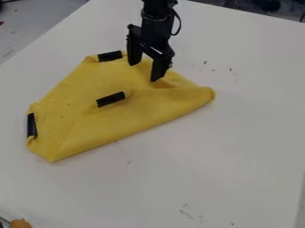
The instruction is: Unfold the cloth from left to the right
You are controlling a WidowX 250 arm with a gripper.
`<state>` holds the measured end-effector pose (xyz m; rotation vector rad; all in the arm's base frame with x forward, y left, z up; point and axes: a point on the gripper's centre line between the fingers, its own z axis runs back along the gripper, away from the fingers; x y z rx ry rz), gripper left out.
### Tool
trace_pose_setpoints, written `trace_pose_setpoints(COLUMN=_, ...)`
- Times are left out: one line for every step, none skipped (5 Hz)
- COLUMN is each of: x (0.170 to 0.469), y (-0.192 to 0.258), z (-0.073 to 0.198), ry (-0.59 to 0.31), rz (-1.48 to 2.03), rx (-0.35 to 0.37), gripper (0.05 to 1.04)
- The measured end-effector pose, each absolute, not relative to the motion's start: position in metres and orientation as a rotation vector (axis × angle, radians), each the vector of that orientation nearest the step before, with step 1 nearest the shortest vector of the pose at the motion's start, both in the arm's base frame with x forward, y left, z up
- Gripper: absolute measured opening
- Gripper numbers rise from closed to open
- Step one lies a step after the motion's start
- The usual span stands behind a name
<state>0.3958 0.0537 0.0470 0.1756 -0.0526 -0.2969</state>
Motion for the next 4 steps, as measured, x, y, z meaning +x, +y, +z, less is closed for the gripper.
trace_pose_setpoints(x=0.371, y=0.050, z=0.054, ry=-0.063, rz=-0.239, rx=0.145, gripper=1.000)
trace_pose_setpoints(x=0.346, y=0.059, z=0.044, ry=-0.063, rz=-0.169, rx=0.092, gripper=1.000)
trace_pose_setpoints(x=0.331, y=0.065, z=0.030, ry=-0.072, rz=-0.128, rx=0.066, gripper=1.000)
trace_pose_setpoints(x=0.331, y=0.075, z=0.025, ry=-0.113, rz=-0.105, rx=0.059, gripper=1.000)
